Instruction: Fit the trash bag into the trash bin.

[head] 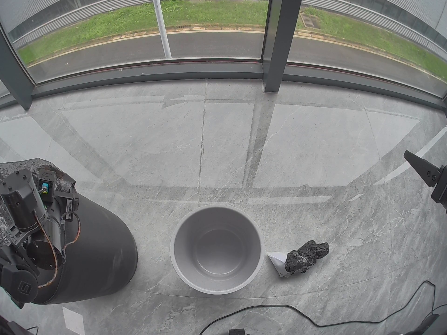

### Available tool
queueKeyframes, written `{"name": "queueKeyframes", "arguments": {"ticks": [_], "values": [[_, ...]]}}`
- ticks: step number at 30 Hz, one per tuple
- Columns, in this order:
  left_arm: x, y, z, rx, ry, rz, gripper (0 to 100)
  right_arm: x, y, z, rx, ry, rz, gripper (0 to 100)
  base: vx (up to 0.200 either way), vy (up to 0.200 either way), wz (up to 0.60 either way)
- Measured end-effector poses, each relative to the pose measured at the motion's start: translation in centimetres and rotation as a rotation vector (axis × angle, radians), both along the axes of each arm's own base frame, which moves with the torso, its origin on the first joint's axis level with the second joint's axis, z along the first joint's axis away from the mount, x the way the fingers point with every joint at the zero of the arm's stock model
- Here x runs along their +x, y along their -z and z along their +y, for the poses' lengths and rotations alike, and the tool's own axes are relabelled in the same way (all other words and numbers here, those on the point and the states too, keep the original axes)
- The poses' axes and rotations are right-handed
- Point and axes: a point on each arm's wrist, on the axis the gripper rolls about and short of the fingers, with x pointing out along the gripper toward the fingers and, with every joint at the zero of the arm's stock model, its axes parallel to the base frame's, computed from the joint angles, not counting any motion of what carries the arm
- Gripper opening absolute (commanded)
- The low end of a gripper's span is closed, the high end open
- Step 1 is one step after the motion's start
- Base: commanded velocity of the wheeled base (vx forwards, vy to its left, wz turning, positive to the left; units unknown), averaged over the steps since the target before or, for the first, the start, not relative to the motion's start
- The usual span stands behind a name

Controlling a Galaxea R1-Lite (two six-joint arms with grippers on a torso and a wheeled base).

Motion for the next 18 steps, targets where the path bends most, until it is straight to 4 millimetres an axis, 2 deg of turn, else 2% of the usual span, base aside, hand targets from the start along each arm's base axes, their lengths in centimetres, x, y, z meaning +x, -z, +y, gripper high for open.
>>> {"name": "queueKeyframes", "arguments": {"ticks": [7,18], "values": [[0.9,0.0,-0.1,-0.008,-0.009,-0.048,100,0.0,0.0,0.0,0.0,0.0,0.0,100,0.0,0.0,0.0],[1.7,1.0,-0.1,-0.002,-0.018,-0.028,100,0.1,0.1,0.0,0.003,0.0,0.006,100,0.0,0.0,0.0]]}}
